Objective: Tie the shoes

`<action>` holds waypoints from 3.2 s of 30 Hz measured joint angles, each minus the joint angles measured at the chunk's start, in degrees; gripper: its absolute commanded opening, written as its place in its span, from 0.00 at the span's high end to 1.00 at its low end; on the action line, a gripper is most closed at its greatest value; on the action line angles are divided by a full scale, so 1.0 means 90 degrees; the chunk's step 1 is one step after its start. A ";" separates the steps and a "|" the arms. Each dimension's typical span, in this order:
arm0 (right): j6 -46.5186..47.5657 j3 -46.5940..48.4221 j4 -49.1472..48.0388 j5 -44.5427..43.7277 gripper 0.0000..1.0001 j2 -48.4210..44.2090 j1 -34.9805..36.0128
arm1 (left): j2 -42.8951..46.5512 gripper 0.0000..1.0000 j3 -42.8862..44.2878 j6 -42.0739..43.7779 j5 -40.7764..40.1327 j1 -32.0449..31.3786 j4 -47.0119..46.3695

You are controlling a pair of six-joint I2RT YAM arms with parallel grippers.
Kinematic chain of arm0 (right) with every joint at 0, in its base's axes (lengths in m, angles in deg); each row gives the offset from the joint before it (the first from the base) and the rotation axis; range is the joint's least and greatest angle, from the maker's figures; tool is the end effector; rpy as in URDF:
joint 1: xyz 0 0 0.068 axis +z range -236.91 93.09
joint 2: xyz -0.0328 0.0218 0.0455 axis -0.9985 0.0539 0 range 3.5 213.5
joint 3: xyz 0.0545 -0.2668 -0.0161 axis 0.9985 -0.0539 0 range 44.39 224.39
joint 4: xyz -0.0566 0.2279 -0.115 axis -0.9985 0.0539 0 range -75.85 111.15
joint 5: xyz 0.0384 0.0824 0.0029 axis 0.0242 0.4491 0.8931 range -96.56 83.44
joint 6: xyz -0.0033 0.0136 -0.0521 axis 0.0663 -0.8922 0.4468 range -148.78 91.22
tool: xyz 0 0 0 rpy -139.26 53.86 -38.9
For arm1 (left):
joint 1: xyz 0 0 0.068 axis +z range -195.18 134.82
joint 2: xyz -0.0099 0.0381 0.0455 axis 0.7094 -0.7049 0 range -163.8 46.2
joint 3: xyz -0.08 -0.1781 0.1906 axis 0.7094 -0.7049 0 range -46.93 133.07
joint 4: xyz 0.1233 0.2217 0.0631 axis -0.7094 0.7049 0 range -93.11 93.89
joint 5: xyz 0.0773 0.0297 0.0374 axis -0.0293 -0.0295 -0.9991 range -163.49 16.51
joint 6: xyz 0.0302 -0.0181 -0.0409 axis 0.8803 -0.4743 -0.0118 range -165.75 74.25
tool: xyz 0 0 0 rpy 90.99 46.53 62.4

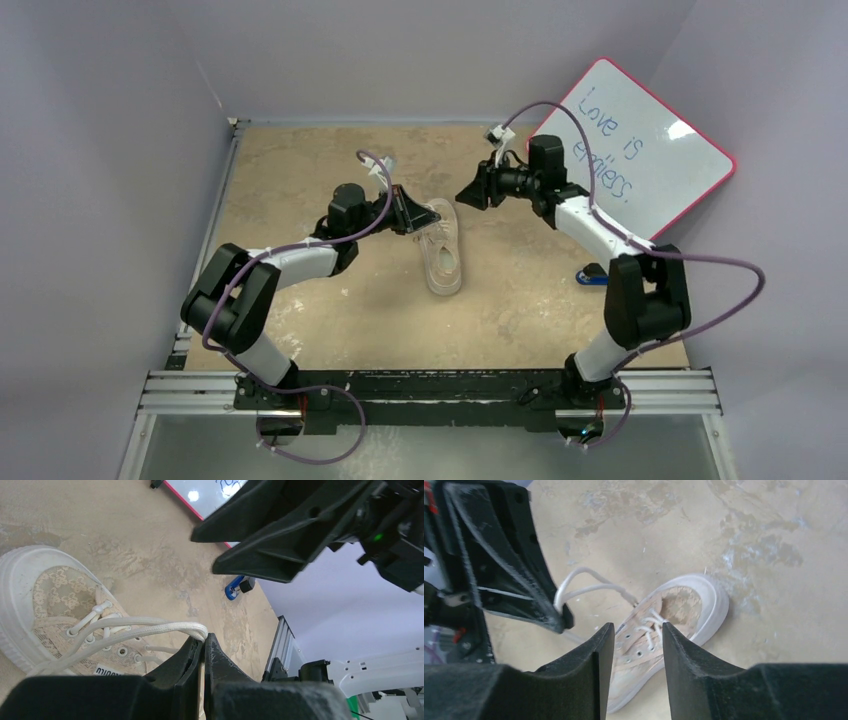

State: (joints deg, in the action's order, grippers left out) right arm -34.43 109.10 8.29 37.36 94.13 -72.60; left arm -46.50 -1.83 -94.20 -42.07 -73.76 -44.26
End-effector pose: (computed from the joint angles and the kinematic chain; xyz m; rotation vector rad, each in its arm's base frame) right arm 0.3458 0.1137 0.2902 -0.6643 1.8169 0.9653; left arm 0.2947 -0.1817 0.2251 0.1376 1.8887 -1.4259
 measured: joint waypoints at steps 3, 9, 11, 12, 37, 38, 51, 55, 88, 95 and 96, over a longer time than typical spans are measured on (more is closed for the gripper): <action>0.0563 0.0172 -0.0323 0.0367 0.61 0.0578 0.0066 | 0.0000 1.00 0.0000 0.0000 0.0051 0.0017 -0.0010; 0.1166 0.0345 -0.0466 0.1132 0.60 0.1452 0.0316 | -0.0005 1.00 0.0000 -0.0024 0.0138 0.0068 -0.0061; 0.1314 0.0345 -0.0481 0.1326 0.60 0.1576 0.0486 | -0.0010 1.00 0.0000 -0.0049 0.0153 0.0080 -0.0100; 0.1333 0.0345 -0.0508 0.1387 0.60 0.1615 0.0546 | -0.0010 1.00 0.0000 -0.0053 0.0155 0.0085 -0.0131; -0.0051 0.0236 -0.2691 0.1035 0.63 0.2327 0.0869 | -0.0151 1.00 0.0002 -0.0384 0.0301 0.0090 -0.0355; -0.0134 0.0236 -0.2817 0.1037 0.65 0.2351 0.0872 | -0.0158 1.00 0.0002 -0.0389 0.0304 0.0090 -0.0379; -0.1047 -0.0396 -0.3840 0.0522 1.00 0.2409 0.0821 | -0.0211 1.00 0.0002 -0.0410 0.0316 0.0136 -0.0474; -0.1049 -0.0440 -0.3422 0.0095 1.00 0.1914 0.0685 | -0.0211 1.00 0.0002 -0.0474 0.0294 0.0233 -0.0471; 0.0967 -0.0495 0.0702 -0.0017 1.00 -0.0833 0.1304 | -0.0423 1.00 0.0000 -0.0884 0.0272 0.0342 -0.0646; 0.2414 -0.0624 0.0323 -0.0102 1.00 -0.0916 0.1460 | -0.0427 1.00 0.0233 -0.0770 0.0345 0.0342 -0.0117; 0.2667 -0.0554 0.0454 -0.0134 1.00 -0.0925 0.1460 | -0.0437 1.00 0.0301 -0.0741 0.0369 0.0342 -0.0056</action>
State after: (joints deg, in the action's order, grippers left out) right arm -10.43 104.11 12.37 36.16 85.81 -59.47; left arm -50.44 0.88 -100.86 -38.74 -70.68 -44.76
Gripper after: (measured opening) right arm 0.007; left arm 0.026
